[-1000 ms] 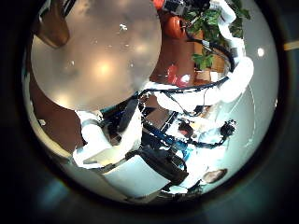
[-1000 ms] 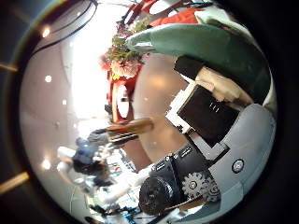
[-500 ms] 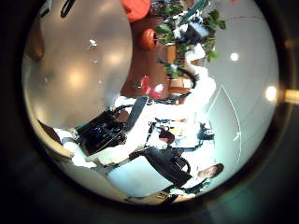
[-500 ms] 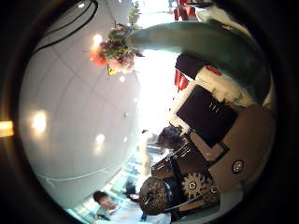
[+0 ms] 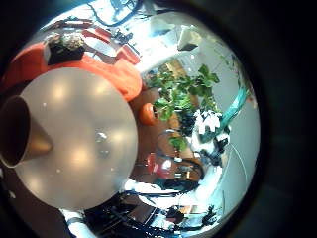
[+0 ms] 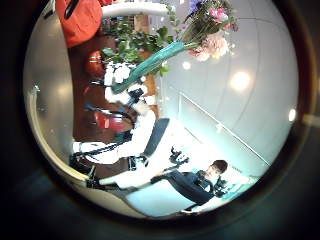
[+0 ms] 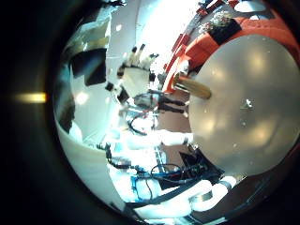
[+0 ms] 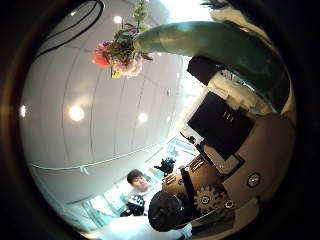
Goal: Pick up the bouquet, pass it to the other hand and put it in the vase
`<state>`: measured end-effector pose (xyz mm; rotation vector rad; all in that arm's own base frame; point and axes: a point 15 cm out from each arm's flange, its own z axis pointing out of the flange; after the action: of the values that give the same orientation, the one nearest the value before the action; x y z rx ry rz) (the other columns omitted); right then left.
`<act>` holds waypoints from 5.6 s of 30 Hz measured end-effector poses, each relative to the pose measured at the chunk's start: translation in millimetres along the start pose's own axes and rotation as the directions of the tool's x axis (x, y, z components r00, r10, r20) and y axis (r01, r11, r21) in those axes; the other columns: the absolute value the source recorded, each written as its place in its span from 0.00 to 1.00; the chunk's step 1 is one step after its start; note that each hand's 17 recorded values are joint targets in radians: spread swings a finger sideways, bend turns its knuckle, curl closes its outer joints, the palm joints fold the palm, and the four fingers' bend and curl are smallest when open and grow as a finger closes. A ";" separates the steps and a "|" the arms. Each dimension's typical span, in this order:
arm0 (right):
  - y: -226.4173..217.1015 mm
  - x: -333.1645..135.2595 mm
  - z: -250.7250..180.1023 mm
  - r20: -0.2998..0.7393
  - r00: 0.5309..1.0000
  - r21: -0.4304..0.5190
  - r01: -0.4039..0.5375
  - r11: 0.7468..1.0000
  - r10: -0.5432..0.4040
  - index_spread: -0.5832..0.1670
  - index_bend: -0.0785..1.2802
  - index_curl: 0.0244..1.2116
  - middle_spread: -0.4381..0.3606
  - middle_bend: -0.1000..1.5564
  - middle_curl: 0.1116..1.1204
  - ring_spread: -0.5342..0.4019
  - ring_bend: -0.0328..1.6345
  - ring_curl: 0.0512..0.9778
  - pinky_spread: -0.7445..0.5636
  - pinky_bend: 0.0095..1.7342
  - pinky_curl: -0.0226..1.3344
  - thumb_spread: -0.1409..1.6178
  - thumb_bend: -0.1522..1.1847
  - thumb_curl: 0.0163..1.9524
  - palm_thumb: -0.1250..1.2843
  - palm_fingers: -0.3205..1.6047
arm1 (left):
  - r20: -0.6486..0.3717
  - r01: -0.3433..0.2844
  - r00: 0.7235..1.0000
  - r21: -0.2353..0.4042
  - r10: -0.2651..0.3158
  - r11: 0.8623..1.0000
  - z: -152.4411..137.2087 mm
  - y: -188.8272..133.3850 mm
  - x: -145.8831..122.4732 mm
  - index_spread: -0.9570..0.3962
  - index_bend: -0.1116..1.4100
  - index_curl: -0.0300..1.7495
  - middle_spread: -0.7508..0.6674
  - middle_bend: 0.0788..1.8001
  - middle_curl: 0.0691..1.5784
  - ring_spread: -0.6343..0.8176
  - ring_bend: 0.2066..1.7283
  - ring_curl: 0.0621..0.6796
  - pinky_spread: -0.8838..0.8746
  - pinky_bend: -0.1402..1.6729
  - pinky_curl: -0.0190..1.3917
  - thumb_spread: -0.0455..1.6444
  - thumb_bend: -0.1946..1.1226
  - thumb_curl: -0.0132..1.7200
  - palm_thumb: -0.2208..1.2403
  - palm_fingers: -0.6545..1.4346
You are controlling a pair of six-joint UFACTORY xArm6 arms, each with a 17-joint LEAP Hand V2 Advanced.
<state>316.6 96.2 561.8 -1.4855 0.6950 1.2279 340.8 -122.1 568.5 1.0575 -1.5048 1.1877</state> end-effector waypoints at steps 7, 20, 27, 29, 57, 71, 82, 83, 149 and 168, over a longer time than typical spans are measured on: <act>-1.9 30.7 37.7 -0.039 0.999 -0.082 -0.040 0.996 0.037 0.46 0.90 0.81 0.37 0.89 0.73 0.36 0.89 0.74 0.44 0.71 0.72 0.59 0.16 0.63 0.91 0.74 | -0.054 -0.025 0.998 -0.001 0.025 1.000 7.3 0.8 3.8 0.84 0.17 0.20 0.79 0.07 0.19 0.77 0.26 0.24 0.75 0.24 0.23 0.62 0.13 0.19 0.29 0.39; 1.4 76.3 80.6 -0.147 0.985 -0.190 -0.112 0.975 0.085 0.46 0.89 0.81 0.37 0.90 0.73 0.36 0.89 0.74 0.43 0.70 0.75 0.59 0.15 0.67 0.91 0.74 | -0.097 -0.040 0.994 0.020 0.041 0.999 18.1 1.2 17.8 0.87 0.16 0.17 0.80 0.15 0.21 0.79 0.28 0.23 0.77 0.23 0.24 0.59 0.13 0.20 0.33 0.39; 0.6 92.8 86.5 -0.207 0.974 -0.198 -0.131 0.971 0.089 0.46 0.89 0.81 0.37 0.90 0.72 0.35 0.89 0.75 0.43 0.69 0.76 0.59 0.15 0.68 0.91 0.74 | -0.146 0.003 0.989 -0.034 -0.008 0.999 34.0 2.8 23.7 0.83 0.20 0.18 0.67 0.29 0.27 0.72 0.30 0.22 0.76 0.18 0.22 0.58 0.14 0.20 0.37 0.50; -0.9 96.1 85.5 -0.216 0.973 -0.192 -0.129 0.973 0.086 0.46 0.89 0.81 0.37 0.90 0.73 0.35 0.89 0.75 0.43 0.69 0.76 0.60 0.15 0.68 0.90 0.74 | -0.147 0.028 0.989 -0.044 -0.034 0.999 35.4 4.0 23.4 0.79 0.21 0.19 0.60 0.36 0.31 0.63 0.32 0.24 0.71 0.18 0.21 0.59 0.15 0.21 0.42 0.57; -8.8 117.2 20.4 -0.204 0.963 0.148 -0.145 0.978 0.174 0.39 0.69 0.76 0.35 0.76 0.69 0.34 0.80 0.68 0.32 0.63 0.67 0.65 0.09 0.52 0.71 0.66 | 0.052 -0.224 0.974 0.085 0.220 0.971 -5.8 -6.7 109.4 0.23 0.58 0.52 0.20 0.65 0.56 0.17 0.84 0.79 0.20 0.79 0.53 0.63 0.27 0.44 0.84 0.82; -5.3 113.8 11.4 -0.225 0.960 0.172 -0.130 0.977 0.167 0.24 0.25 0.43 0.56 0.32 0.36 0.69 0.47 0.37 0.77 0.49 0.52 0.63 0.09 0.38 0.63 0.11 | 0.336 -0.314 0.911 0.183 0.241 0.932 -73.2 0.5 135.8 0.17 0.51 0.65 0.19 0.65 0.57 0.17 0.85 0.78 0.20 0.78 0.55 0.64 0.24 0.50 0.84 0.83; -1.5 129.8 1.2 -0.342 0.917 0.181 -0.147 0.972 0.203 0.26 0.16 0.30 0.67 0.20 0.26 0.82 0.34 0.26 0.93 0.35 0.38 0.64 0.08 0.30 0.56 0.14 | 0.332 -0.222 0.931 0.177 0.155 0.959 -95.8 2.9 100.5 0.14 0.46 0.72 0.19 0.65 0.57 0.16 0.85 0.77 0.19 0.77 0.55 0.64 0.21 0.53 0.84 0.83; -1.5 131.6 -0.2 -0.354 0.913 0.185 -0.146 0.972 0.205 0.27 0.16 0.28 0.68 0.19 0.25 0.83 0.33 0.25 0.93 0.34 0.37 0.64 0.08 0.30 0.55 0.14 | 0.328 -0.216 0.933 0.176 0.150 0.960 -96.5 2.3 98.3 0.14 0.45 0.72 0.18 0.64 0.57 0.16 0.84 0.77 0.19 0.77 0.55 0.64 0.21 0.54 0.84 0.83; 2.3 156.6 7.3 -0.464 0.859 0.166 -0.154 0.974 0.215 0.35 0.19 0.25 0.68 0.17 0.19 0.85 0.28 0.20 0.95 0.30 0.23 0.64 0.10 0.27 0.62 0.23 | 0.283 0.126 0.927 0.380 -0.245 0.916 -184.0 -6.2 -138.0 0.74 0.09 0.44 0.93 0.08 0.24 0.86 0.33 0.22 0.83 0.25 0.28 0.51 0.11 0.26 0.16 0.19; 12.9 162.7 17.4 -0.502 0.842 0.097 -0.174 0.980 0.199 0.36 0.19 0.26 0.68 0.17 0.18 0.84 0.26 0.20 0.96 0.29 0.22 0.64 0.10 0.28 0.64 0.26 | 0.429 0.134 0.824 0.484 -0.369 0.865 -183.7 75.0 -116.6 0.87 0.16 0.21 0.99 0.05 0.13 0.95 0.22 0.16 0.88 0.18 0.23 0.50 0.12 0.21 0.16 0.26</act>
<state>349.3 137.0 406.2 -1.7539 1.2413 0.9454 319.8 80.6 461.3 1.9495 -1.4354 1.1209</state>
